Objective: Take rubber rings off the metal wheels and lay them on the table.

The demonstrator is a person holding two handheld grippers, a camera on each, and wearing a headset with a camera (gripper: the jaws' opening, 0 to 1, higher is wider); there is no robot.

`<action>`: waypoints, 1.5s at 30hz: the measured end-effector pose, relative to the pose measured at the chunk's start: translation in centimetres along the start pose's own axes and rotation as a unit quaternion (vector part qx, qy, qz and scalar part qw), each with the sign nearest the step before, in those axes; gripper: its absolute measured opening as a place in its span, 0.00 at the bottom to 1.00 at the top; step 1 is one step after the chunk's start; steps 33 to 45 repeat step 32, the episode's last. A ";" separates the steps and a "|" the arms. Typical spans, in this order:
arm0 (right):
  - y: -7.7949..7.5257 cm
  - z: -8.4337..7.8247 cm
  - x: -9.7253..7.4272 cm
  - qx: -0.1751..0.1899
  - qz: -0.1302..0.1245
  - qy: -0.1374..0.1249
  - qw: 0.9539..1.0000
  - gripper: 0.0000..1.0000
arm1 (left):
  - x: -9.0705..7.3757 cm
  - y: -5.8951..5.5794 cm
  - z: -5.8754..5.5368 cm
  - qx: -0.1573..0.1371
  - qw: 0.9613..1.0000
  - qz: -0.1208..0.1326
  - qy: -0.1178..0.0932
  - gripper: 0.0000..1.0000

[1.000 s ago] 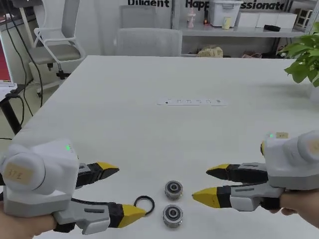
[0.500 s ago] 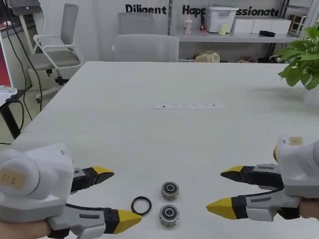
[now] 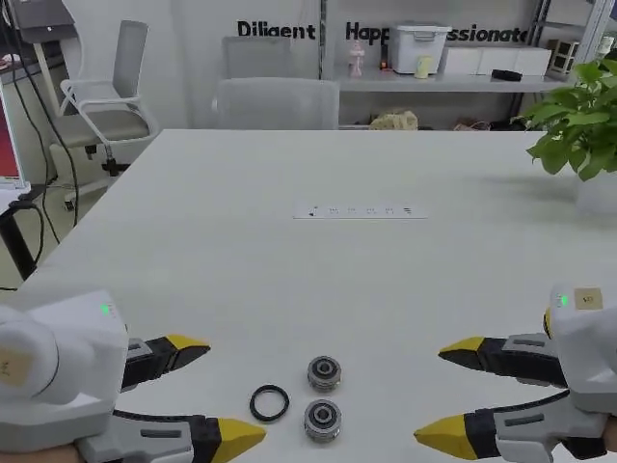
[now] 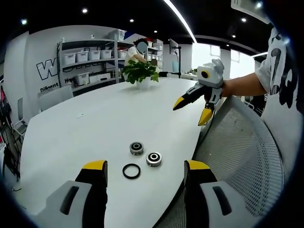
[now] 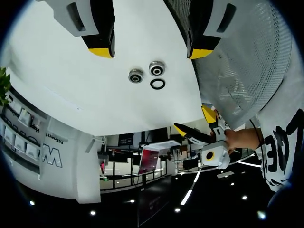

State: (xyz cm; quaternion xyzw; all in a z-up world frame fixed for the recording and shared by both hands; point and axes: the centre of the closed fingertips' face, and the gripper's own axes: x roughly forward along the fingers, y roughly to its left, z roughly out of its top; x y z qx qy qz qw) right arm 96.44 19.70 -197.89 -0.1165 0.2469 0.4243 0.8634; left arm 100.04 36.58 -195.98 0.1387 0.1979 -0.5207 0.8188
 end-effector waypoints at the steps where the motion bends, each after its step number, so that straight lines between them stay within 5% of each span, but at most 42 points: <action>1: 0.0 0.0 -0.1 0.002 -0.001 -0.001 1.000 0.60 | -0.1 0.0 0.1 0.000 1.000 0.001 -0.001 0.63; 45: -0.7 1.1 -2.2 0.017 -0.016 -0.034 0.999 0.61 | -0.7 -0.1 0.5 0.000 1.000 0.020 0.006 0.63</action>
